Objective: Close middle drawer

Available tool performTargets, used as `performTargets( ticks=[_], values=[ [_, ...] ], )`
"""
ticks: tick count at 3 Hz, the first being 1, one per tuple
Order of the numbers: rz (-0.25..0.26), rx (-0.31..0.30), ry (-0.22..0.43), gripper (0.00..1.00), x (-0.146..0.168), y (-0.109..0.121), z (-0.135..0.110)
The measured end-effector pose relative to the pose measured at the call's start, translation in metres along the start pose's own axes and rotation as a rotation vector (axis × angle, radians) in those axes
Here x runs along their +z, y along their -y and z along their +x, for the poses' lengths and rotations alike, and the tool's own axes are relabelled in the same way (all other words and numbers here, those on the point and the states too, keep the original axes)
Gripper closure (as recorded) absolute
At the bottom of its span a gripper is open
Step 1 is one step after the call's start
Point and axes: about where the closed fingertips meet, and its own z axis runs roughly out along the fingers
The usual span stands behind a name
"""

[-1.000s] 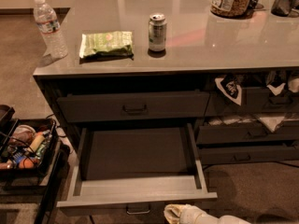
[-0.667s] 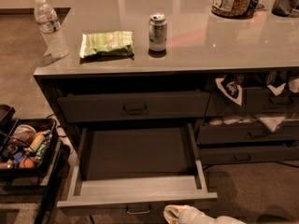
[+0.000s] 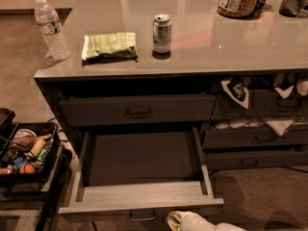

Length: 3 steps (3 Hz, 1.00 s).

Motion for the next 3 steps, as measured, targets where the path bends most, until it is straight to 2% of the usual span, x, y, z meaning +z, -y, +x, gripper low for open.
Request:
performTargets(
  ticks=[1, 3],
  values=[
    [0.02, 0.022, -0.018, 1.0, 0.015, 0.006, 0.007],
    [0.077, 0.02, -0.063, 1.0, 0.041, 0.048, 0.011]
  ],
)
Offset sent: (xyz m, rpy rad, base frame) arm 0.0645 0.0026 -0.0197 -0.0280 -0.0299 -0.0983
